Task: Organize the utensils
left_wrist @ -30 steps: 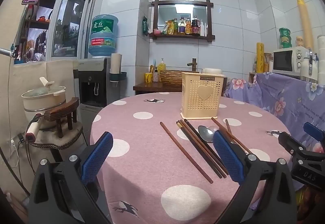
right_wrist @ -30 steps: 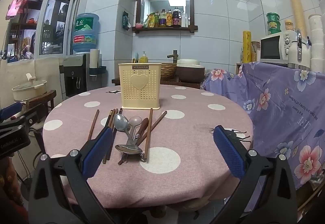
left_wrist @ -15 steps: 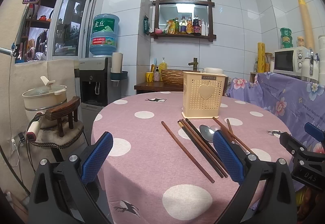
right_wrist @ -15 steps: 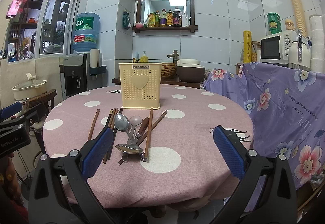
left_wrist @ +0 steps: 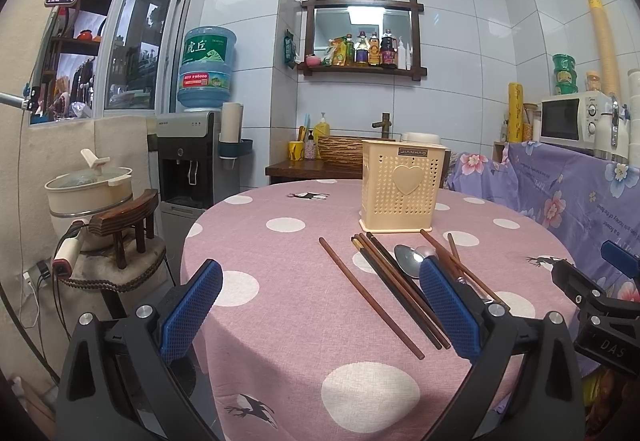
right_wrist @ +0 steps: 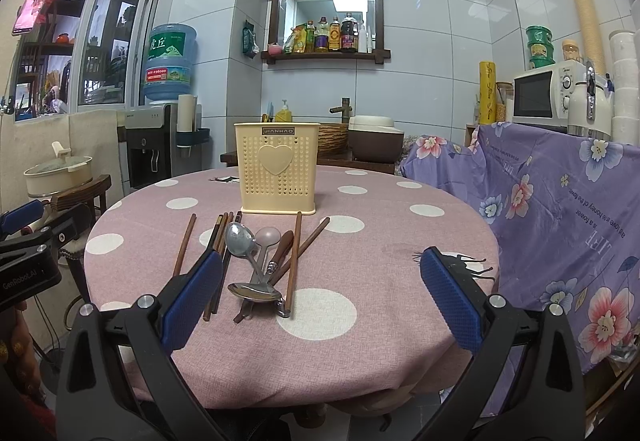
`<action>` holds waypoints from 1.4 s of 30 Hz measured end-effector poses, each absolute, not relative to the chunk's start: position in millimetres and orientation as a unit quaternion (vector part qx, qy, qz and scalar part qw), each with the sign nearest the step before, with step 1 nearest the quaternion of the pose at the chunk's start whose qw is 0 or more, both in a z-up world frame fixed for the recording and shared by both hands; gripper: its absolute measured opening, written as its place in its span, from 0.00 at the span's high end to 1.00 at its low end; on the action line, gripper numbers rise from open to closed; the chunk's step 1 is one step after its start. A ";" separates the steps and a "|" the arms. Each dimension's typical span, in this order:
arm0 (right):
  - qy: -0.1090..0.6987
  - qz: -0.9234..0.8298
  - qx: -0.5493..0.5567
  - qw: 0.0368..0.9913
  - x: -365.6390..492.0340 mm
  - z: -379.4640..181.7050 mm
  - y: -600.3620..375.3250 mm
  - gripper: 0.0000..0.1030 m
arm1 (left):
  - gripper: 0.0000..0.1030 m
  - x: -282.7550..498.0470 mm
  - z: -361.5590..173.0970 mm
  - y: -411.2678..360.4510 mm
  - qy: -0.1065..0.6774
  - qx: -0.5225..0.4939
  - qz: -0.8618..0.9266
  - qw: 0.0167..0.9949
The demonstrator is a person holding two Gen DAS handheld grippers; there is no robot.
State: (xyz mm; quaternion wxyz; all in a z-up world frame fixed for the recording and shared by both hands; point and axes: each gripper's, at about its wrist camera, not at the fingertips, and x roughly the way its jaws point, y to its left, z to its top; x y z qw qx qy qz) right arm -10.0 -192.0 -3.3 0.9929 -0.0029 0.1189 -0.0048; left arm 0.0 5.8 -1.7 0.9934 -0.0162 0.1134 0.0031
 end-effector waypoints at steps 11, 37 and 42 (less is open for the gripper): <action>0.119 -0.005 -0.004 0.993 -10.8 -6.1 -191.1 0.05 | 0.05 0.7 -1.4 3.3 0.114 -0.015 0.003 0.993; 0.120 -0.005 -0.005 0.993 -10.6 -6.5 -190.0 0.05 | 0.05 1.2 -2.2 4.0 0.116 -0.015 0.004 0.993; 0.120 -0.005 -0.005 0.993 -10.4 -6.4 -190.2 0.05 | 0.05 1.1 -2.3 4.0 0.115 -0.015 0.003 0.993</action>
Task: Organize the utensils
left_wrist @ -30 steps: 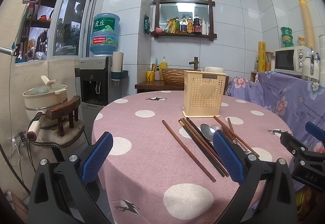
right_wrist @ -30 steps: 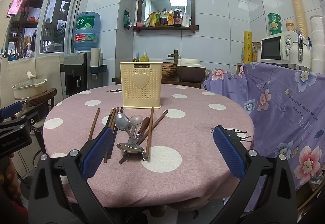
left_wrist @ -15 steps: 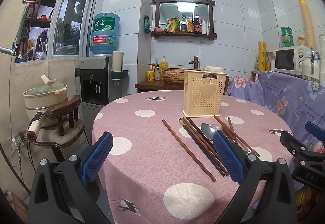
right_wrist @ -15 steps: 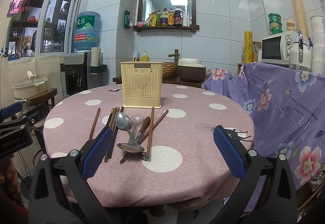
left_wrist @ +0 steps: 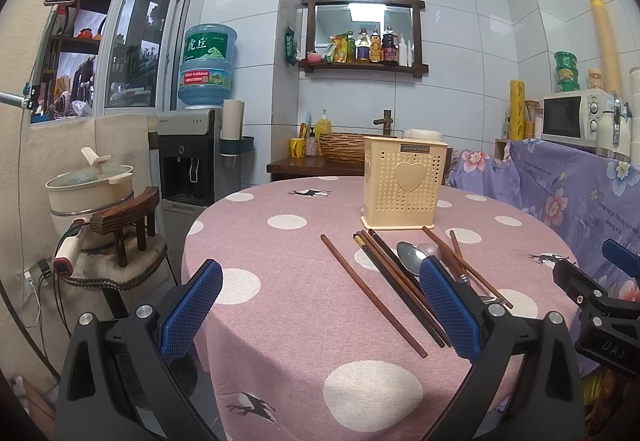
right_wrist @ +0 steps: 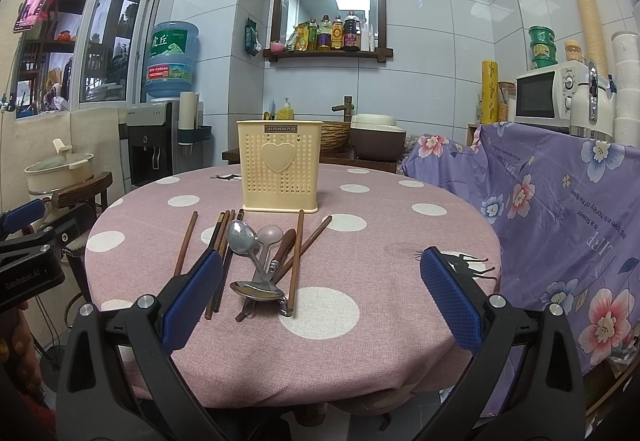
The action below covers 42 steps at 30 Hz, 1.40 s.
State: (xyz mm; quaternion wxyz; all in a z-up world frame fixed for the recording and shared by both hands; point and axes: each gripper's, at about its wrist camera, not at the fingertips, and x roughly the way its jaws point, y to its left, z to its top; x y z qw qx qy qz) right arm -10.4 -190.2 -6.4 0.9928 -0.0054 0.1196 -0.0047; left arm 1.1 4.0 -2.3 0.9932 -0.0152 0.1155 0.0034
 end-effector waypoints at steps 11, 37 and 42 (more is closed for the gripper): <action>0.120 -0.005 -0.006 0.993 -10.6 -5.7 -189.8 0.05 | 0.05 1.8 -2.2 3.4 0.118 -0.015 0.004 0.993; 0.296 0.034 -0.013 0.954 144.8 -2.7 -207.9 0.05 | 0.30 176.4 -5.7 33.1 0.387 -0.050 -0.041 0.920; 0.323 0.058 -0.020 0.944 178.6 -0.3 -201.7 0.12 | 0.36 198.0 -10.2 26.1 0.413 -0.034 -0.036 0.909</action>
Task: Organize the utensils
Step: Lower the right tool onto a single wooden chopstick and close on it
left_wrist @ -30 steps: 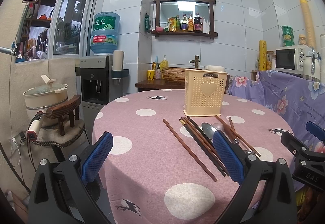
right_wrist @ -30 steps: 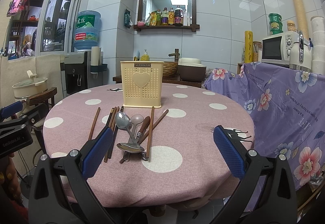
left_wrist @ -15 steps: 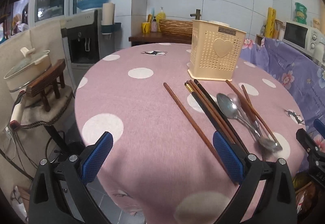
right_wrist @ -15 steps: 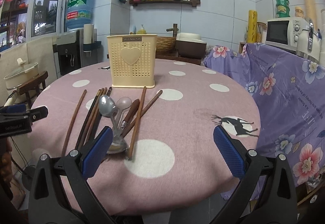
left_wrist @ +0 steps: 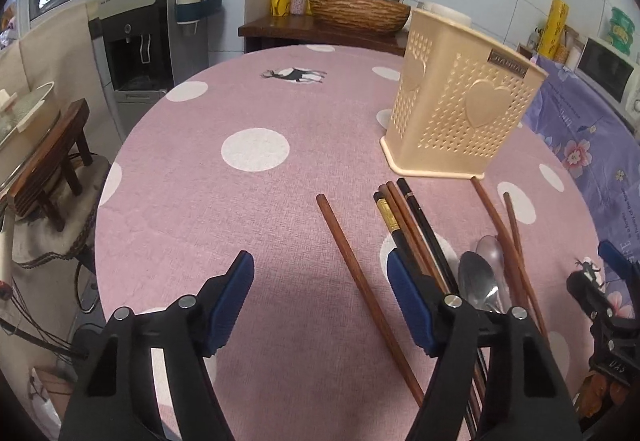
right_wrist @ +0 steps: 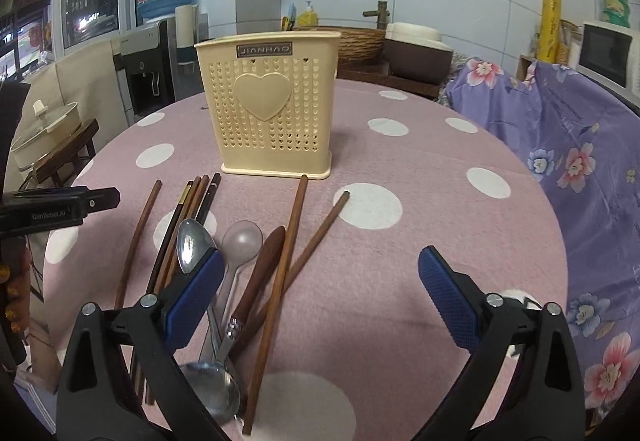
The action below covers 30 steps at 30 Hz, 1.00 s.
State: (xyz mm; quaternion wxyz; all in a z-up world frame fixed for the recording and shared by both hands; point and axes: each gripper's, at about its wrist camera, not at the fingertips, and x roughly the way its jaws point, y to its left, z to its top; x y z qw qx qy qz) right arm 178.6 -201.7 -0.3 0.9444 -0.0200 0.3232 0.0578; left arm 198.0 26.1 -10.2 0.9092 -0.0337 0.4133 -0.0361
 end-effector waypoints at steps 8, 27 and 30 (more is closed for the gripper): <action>0.373 0.105 0.015 0.922 215.0 -7.3 -194.1 0.37 | 0.48 212.2 -23.2 23.2 0.454 -0.036 -0.032 0.890; 0.455 0.092 0.003 0.885 309.8 -36.2 -173.8 0.78 | 0.65 240.0 -30.2 10.7 0.476 -0.039 -0.016 0.878; 0.457 0.090 -0.005 0.885 310.9 -36.6 -171.0 0.81 | 0.69 243.3 -30.6 8.9 0.476 -0.033 -0.008 0.879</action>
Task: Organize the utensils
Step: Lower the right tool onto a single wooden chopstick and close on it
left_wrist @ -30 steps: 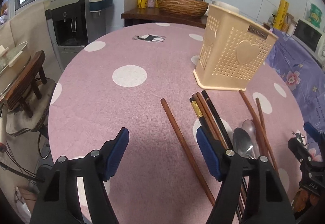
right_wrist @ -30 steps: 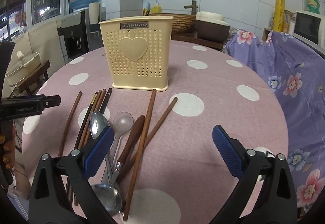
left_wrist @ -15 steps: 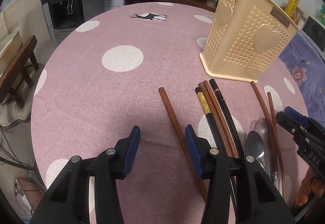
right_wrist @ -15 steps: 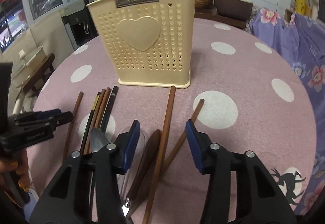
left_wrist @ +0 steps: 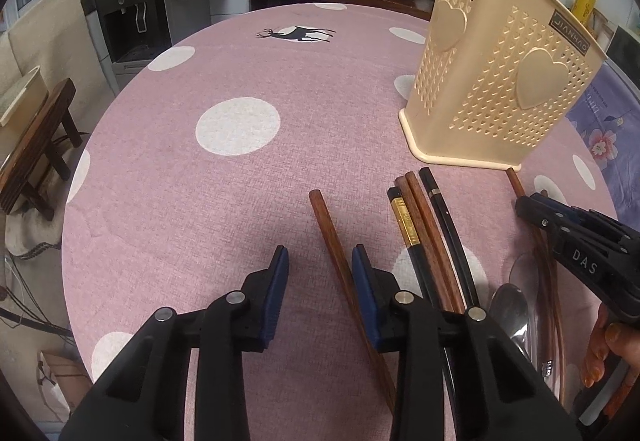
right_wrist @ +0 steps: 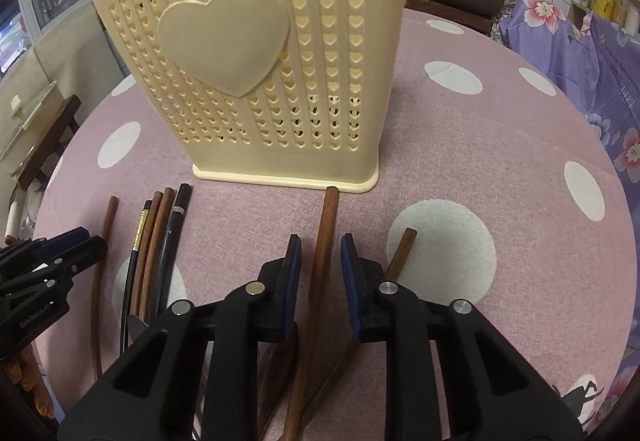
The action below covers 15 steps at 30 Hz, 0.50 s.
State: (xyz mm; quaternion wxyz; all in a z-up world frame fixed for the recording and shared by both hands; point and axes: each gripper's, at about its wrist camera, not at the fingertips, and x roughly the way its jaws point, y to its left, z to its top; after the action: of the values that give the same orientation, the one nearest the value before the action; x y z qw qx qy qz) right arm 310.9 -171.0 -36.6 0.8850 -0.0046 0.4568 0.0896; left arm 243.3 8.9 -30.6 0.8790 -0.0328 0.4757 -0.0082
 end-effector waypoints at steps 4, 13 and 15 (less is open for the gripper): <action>0.458 0.088 -0.007 0.884 313.3 -36.2 -170.5 0.85 | 0.75 250.6 -31.0 5.5 0.476 -0.024 0.000 0.879; 0.458 0.084 0.001 0.885 316.7 -35.0 -174.1 0.91 | 0.89 260.2 -31.7 1.8 0.478 -0.017 0.004 0.878; 0.458 0.084 0.003 0.885 318.3 -35.1 -176.2 0.91 | 0.89 259.5 -32.0 1.4 0.477 -0.019 0.004 0.878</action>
State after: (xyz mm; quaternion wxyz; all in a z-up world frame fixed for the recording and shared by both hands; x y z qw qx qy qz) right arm 318.3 -176.2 -35.1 0.8850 0.0035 0.4579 0.0842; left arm 259.5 1.4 -32.0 0.8785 -0.0187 0.4774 0.0035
